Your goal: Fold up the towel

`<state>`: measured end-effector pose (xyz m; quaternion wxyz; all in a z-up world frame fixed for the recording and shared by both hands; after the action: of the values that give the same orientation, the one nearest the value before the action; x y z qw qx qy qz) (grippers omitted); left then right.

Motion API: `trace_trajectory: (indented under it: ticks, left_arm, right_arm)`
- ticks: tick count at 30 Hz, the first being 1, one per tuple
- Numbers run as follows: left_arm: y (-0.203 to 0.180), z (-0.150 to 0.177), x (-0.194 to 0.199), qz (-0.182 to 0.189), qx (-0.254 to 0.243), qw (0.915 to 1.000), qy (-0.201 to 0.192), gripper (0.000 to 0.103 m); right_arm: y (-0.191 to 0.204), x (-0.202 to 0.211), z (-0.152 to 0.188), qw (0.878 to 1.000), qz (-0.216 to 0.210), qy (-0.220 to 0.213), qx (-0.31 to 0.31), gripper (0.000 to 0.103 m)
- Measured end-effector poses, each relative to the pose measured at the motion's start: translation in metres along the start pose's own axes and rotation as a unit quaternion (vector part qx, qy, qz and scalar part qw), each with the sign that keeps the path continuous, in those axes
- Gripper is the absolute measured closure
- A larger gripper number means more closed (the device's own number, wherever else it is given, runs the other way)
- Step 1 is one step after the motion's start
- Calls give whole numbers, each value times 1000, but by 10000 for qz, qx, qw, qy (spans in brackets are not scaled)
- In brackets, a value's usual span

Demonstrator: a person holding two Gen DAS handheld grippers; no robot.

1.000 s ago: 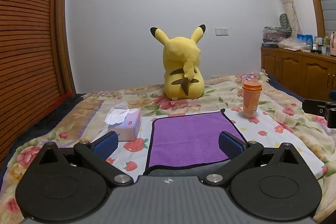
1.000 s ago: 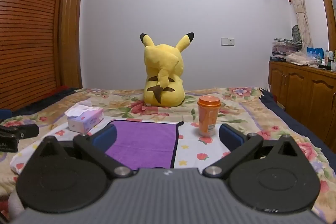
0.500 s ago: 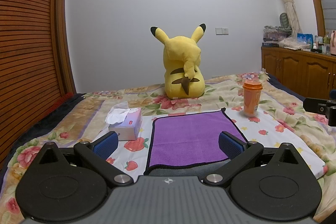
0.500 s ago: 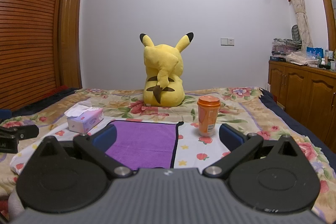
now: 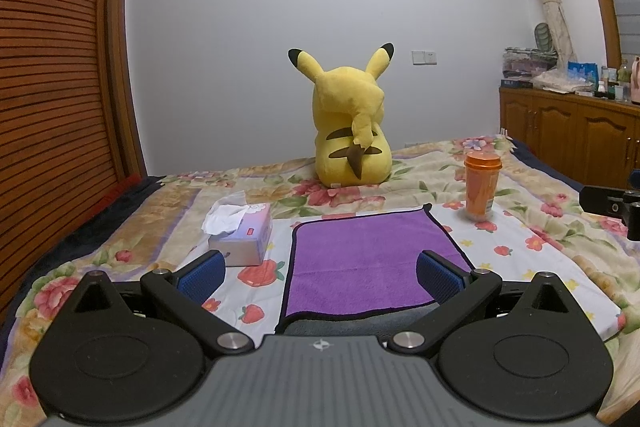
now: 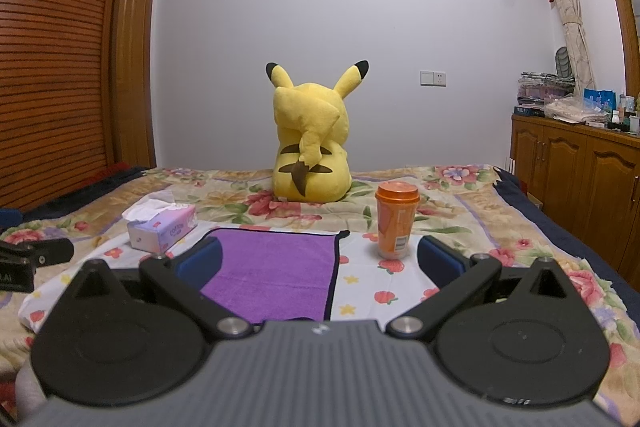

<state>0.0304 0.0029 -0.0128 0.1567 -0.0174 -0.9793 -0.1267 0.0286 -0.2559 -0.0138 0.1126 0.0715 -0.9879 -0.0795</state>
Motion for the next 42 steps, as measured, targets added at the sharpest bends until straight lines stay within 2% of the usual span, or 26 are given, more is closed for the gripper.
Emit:
trace_trajectory:
  ticks: [31, 42]
  left_arm:
    - [0, 0, 0, -4, -16, 10000, 9, 0]
    - [0, 9, -8, 4, -45, 10000, 55, 0]
  right_arm:
    - [-1, 0, 1, 10000, -1, 2, 2, 0]
    - [0, -1, 2, 10000, 0, 10, 3, 0]
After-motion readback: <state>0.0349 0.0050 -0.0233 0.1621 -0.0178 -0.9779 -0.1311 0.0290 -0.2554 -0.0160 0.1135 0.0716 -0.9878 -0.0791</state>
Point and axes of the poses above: each gripper's, at about its wrist camera, not at the fingertips, and x roughly against the way its jaws point, y to its left, z to its underside, the point moved 3 cm from there along -x, roughly the way its jaws point, and after that the axes turned 8 degrees about -x, right-handed, at the moved point
